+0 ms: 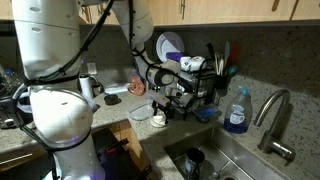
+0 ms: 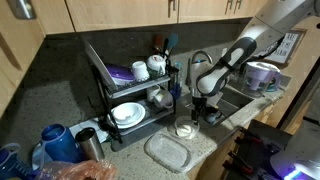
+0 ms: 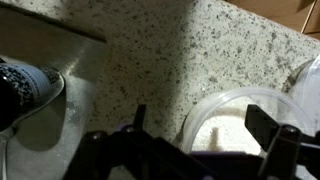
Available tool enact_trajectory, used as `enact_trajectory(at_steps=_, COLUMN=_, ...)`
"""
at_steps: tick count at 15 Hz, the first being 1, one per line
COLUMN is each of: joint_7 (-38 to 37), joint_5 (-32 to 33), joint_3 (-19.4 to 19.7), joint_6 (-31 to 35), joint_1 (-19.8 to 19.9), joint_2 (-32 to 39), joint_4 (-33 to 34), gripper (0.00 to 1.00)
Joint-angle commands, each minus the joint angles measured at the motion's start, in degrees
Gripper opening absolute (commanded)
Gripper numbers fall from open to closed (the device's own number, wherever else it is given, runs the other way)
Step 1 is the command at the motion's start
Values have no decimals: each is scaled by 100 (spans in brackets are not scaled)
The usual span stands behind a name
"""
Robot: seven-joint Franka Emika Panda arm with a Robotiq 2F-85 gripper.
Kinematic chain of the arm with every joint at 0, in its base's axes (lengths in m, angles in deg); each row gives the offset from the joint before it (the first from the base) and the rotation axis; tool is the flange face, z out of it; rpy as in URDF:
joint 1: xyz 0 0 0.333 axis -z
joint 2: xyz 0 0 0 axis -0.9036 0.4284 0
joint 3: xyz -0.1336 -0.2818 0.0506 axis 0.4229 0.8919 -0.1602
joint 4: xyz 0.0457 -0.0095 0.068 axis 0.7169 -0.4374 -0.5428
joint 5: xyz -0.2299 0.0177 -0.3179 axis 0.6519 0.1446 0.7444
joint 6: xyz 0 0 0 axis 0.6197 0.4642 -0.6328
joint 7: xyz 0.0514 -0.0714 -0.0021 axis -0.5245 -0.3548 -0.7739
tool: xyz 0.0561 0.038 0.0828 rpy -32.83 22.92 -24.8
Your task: Pour the contents in the clear bowl on the right into the bowl on the left
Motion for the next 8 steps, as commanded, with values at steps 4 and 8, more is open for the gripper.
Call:
enact_trajectory(at_steps=4, joint_7=-454, joint_5=43, joint_3=62, joint_6=-40, joint_1=180, joint_2=318, joint_4=619, gripper=100)
enact_trajectory(at_steps=8, joint_7=-476, joint_5=41, joint_3=27, joint_6=-87, joint_1=186, joint_2=487, joint_4=774, gripper=92)
